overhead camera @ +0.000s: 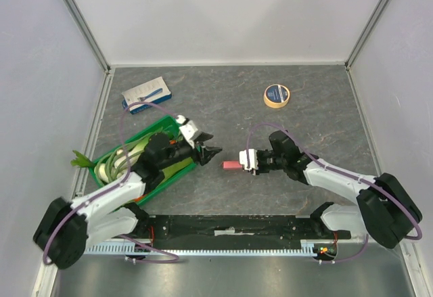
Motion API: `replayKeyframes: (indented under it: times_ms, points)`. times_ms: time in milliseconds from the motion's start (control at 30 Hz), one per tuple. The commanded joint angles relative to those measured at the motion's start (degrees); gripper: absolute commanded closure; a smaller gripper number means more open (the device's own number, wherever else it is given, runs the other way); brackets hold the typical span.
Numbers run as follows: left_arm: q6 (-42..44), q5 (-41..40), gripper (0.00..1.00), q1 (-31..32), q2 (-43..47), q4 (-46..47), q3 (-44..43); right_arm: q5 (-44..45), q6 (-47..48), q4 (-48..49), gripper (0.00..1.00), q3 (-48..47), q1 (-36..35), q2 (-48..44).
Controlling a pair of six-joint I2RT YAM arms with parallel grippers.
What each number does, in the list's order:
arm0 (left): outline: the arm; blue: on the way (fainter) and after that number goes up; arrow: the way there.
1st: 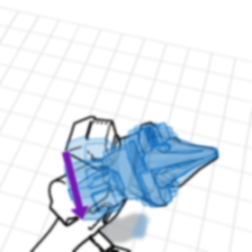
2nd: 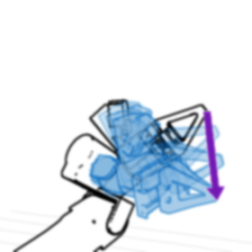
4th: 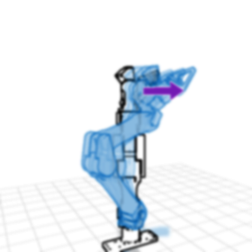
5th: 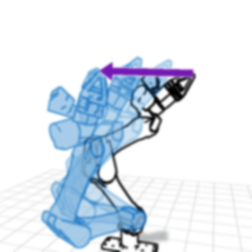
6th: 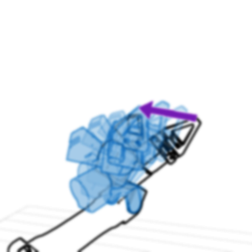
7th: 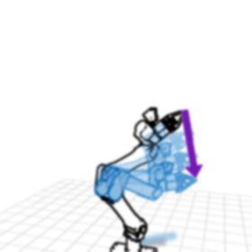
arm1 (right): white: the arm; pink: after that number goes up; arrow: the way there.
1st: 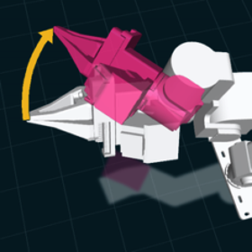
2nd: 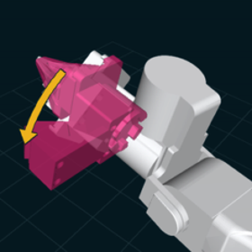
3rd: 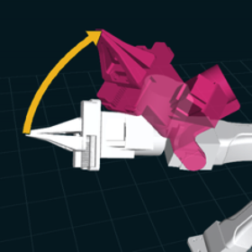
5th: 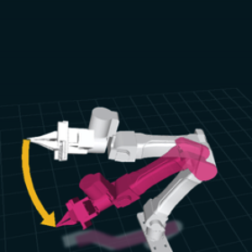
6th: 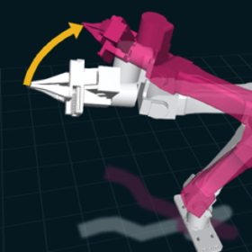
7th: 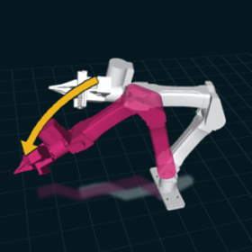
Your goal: Fold the paper box
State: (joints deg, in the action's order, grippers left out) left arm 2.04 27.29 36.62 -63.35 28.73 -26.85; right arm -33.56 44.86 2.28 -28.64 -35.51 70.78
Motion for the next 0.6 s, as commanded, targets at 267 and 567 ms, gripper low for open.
replayKeyframes:
  times_ms: [267, 567]
  points:
    - [-18.6, -16.7, 0.47, 0.2, 0.5, -19.1, -7.3, -0.5, -1.9, -8.4, 0.71, -9.2, 0.4, 7.1]
    - [-8.1, -15.0, 0.56, 4.5, -1.2, -15.4, -5.5, -1.4, -2.2, -12.5, 0.72, -14.7, 1.7, 12.9]
